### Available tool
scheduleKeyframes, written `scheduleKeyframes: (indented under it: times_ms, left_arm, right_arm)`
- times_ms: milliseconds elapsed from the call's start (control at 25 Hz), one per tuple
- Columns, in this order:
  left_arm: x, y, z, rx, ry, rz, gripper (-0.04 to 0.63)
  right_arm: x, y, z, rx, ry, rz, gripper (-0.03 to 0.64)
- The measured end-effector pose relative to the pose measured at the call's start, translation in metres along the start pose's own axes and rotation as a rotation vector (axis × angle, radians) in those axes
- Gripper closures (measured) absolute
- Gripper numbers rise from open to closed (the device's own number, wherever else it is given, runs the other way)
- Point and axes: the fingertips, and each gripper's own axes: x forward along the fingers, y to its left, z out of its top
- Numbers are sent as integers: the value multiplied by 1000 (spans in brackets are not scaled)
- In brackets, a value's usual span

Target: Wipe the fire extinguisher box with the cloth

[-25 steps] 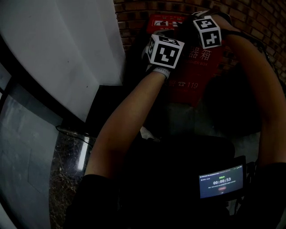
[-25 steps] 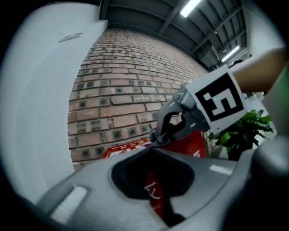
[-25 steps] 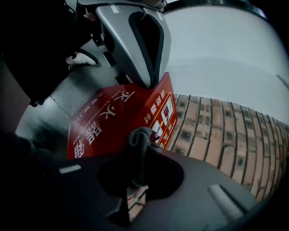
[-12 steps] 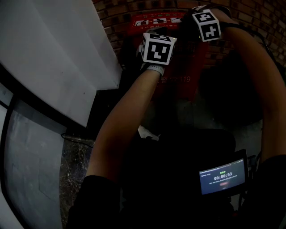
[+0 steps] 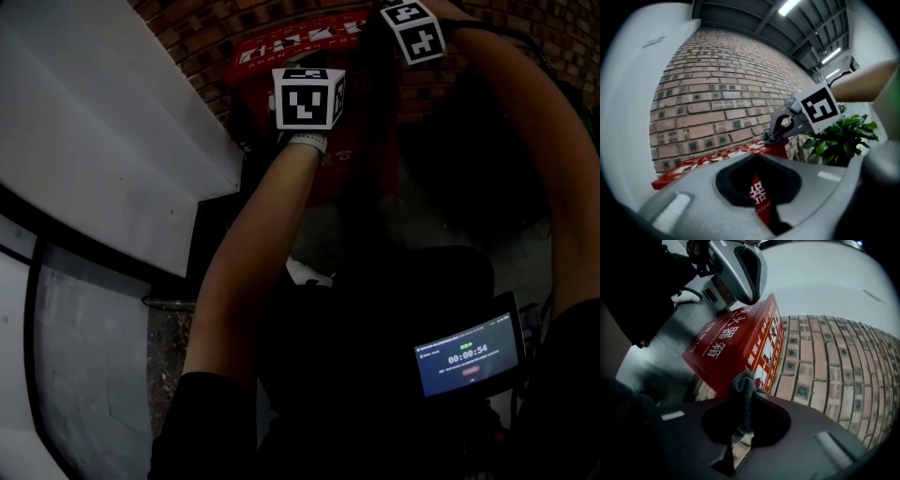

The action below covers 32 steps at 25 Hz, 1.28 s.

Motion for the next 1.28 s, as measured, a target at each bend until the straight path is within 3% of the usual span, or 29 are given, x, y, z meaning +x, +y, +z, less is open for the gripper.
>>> scheduleKeyframes:
  times_ms: [280,480,920,1160,1280]
  left_arm:
    - [-10,-10,-16,-28,3,-22,592]
    - [-21,-2,-17,-13,-7,-17,592]
    - [-47,16,-35,-23,2,20,592]
    - [-62,18,-52,-48,-27,-2,592]
    - [-67,23,-68,-105,-36,-22,592]
  right_arm:
    - [-20,10,-21,69,10,-37,589]
    - [-45,6,-14,186,-87,-124,589]
    - [-50,22,9,249,-142,-168,589]
    - [-72,21,60,483,-389,-218,589]
    - [-78,31,88,650,-549,-232,588]
